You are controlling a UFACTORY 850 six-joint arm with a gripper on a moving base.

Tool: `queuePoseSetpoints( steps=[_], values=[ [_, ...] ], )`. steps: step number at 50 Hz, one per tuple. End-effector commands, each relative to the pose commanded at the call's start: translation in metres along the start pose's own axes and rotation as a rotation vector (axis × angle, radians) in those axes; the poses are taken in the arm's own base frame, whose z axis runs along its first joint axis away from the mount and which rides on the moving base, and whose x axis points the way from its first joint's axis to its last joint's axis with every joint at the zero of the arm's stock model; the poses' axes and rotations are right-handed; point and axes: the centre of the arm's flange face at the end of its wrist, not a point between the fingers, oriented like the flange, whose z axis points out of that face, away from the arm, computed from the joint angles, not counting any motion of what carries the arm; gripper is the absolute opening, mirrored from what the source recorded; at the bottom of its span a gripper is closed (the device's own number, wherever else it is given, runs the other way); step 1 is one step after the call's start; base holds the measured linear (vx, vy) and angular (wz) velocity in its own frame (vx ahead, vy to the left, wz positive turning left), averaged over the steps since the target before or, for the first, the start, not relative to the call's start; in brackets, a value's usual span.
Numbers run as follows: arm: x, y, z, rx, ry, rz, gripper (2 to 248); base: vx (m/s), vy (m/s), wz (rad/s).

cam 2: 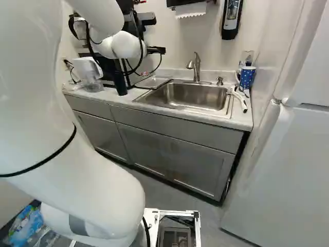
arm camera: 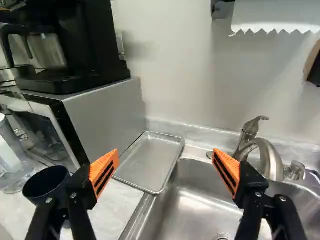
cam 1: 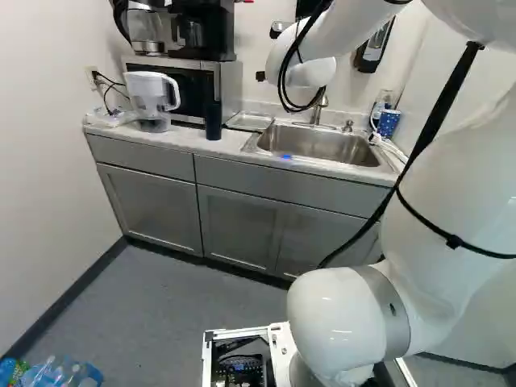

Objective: Rinse the cup and place it in the tray

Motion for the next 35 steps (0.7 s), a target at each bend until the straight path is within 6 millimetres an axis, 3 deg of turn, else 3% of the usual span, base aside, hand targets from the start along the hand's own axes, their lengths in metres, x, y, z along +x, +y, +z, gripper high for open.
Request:
queuePoseSetpoints(
  steps=[35],
  values=[
    [0.0,0.0,0.0,0.0,0.0,0.0,247,0.092,-0.031,0.009]
  ],
)
